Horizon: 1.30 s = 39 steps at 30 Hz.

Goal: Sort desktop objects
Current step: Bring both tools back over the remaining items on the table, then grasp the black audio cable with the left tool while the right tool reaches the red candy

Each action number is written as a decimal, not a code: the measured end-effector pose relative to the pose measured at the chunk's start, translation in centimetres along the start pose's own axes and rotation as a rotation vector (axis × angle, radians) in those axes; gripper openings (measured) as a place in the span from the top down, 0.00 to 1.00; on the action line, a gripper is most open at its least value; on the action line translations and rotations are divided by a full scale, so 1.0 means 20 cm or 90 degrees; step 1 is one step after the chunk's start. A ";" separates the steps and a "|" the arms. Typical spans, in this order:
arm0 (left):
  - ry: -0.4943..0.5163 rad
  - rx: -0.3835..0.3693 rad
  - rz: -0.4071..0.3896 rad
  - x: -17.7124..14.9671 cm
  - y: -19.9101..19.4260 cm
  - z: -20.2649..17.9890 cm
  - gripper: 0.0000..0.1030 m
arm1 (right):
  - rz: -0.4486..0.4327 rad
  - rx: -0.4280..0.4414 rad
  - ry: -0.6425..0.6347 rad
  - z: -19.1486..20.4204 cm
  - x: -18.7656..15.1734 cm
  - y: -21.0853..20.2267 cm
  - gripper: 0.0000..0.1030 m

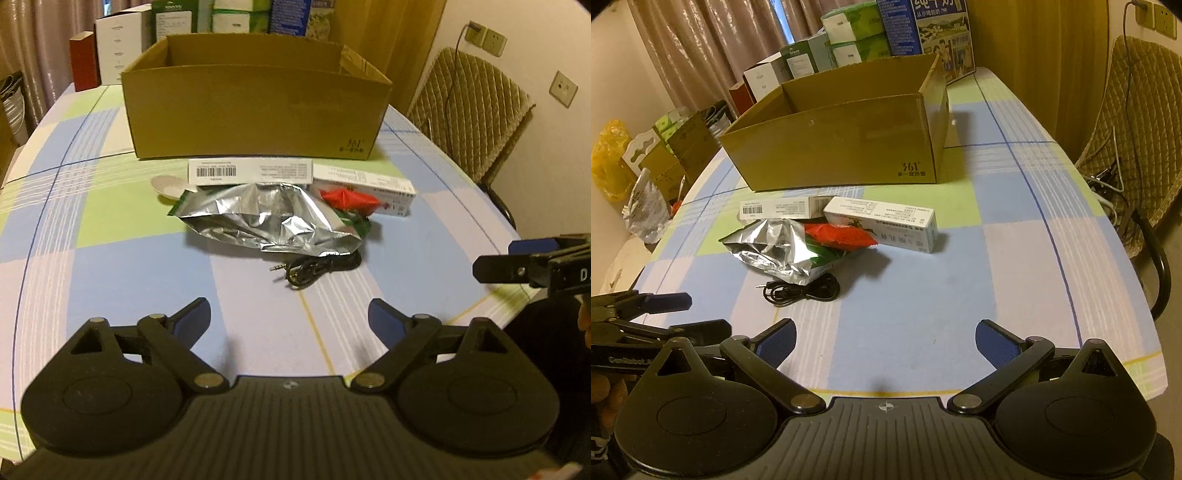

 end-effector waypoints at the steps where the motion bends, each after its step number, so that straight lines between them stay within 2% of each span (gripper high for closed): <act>1: 0.006 -0.001 0.001 0.00 0.01 0.00 0.13 | 0.000 0.000 0.000 0.00 0.00 0.00 0.02; 29: 0.094 -0.004 0.023 0.10 0.19 0.01 0.16 | 0.013 -0.008 -0.042 0.02 0.11 0.13 0.02; 36: 0.138 -0.024 0.026 0.15 0.26 0.00 0.17 | 0.017 -0.012 -0.052 0.01 0.17 0.18 0.02; 39: 0.154 -0.036 0.034 0.17 0.30 0.00 0.22 | 0.019 -0.013 -0.051 0.00 0.19 0.20 0.02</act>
Point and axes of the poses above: each gripper's, at about its wrist camera, not at the fingertips, and y roughly the way its jaws point, z to its left, x to its top, the point moved 1 cm from there along y, roughly the way its jaws point, and after that the axes turned 10 degrees about z, right-handed, at the moved point
